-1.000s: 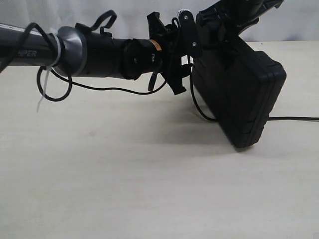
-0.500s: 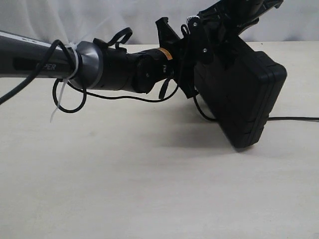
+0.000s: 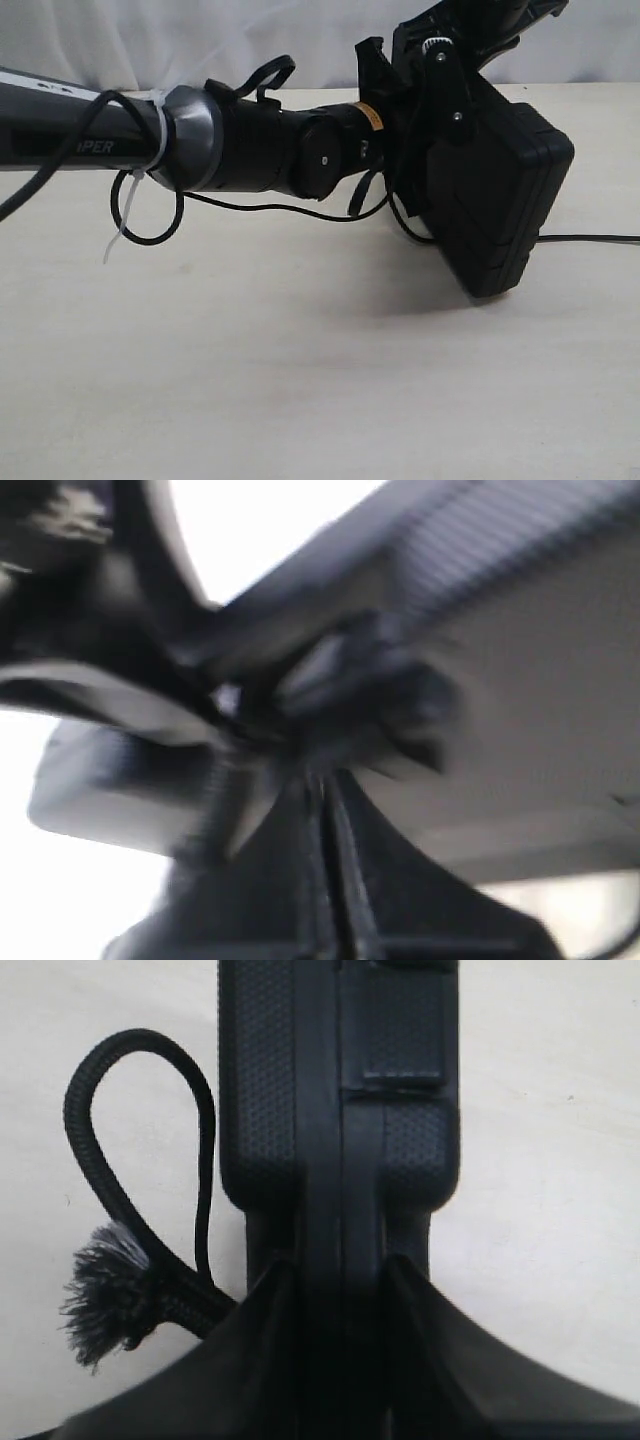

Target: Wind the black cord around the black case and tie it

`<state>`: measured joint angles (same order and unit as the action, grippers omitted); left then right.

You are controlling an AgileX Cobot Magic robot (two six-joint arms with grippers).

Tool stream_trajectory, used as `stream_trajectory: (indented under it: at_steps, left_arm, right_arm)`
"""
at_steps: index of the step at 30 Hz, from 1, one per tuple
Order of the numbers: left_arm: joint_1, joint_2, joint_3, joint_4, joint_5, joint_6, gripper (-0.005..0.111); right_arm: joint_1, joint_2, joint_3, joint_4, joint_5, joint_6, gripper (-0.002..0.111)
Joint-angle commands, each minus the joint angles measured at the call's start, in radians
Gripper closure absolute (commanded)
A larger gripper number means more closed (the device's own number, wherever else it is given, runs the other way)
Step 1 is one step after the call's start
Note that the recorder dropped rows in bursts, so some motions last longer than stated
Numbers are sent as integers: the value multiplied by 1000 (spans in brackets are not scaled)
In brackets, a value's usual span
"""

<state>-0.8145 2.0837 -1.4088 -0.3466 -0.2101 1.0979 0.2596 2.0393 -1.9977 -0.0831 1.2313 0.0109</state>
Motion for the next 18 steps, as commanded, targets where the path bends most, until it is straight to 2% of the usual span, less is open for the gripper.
stream_trajectory:
  at_steps: [1, 7, 9, 12, 13, 18]
  left_arm:
    - [-9, -3, -1, -4, 48, 4, 107]
    - [-16, -22, -1, 73, 74, 32, 107]
    - [-2, -64, -1, 77, 135, 35, 104]
    - [62, -68, -1, 77, 175, 168, 61]
    - [76, -66, -1, 77, 173, 190, 57]
    - [123, -33, -1, 77, 75, 247, 57]
  right_arm:
    - [-1, -9, 0, 8, -10, -1, 104]
    - [-1, -9, 0, 8, -10, -3, 104]
    - [-1, -9, 0, 8, -10, -3, 104]
    - [-1, -9, 0, 13, -10, -3, 104]
    - [-1, -9, 0, 13, -10, -3, 104]
    - [-1, -9, 0, 13, -10, -3, 104]
